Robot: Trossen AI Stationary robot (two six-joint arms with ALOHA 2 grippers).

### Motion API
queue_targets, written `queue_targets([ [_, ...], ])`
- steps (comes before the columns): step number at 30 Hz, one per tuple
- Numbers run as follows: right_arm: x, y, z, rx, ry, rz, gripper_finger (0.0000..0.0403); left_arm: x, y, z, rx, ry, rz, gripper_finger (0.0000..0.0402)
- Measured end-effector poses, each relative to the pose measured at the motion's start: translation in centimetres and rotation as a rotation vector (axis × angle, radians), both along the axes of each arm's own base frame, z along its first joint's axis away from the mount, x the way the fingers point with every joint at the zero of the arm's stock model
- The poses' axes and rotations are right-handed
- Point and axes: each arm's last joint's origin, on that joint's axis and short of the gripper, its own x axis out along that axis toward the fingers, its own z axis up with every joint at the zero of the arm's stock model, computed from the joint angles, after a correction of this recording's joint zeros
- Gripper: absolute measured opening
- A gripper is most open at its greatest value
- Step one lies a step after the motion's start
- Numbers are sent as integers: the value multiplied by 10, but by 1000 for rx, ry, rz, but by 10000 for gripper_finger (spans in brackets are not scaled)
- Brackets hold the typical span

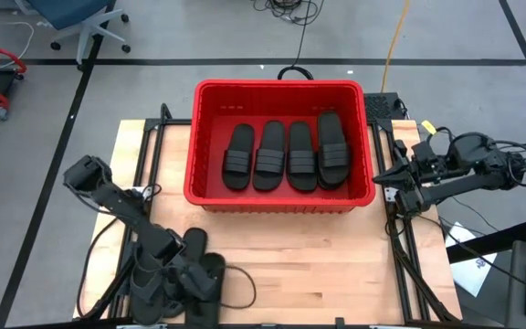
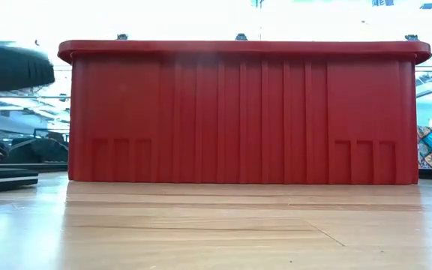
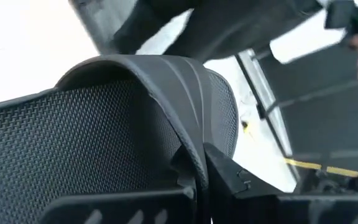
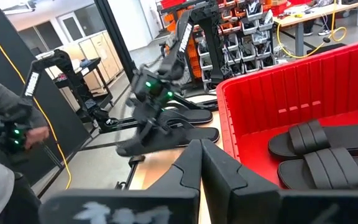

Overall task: Pick and place slides into bin
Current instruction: Put the black slide into the red bin

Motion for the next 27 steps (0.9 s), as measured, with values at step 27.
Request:
queue_targets([
  [27,0,0,0,-133,-24,27,0,13,206,309,839,-626,733,3],
])
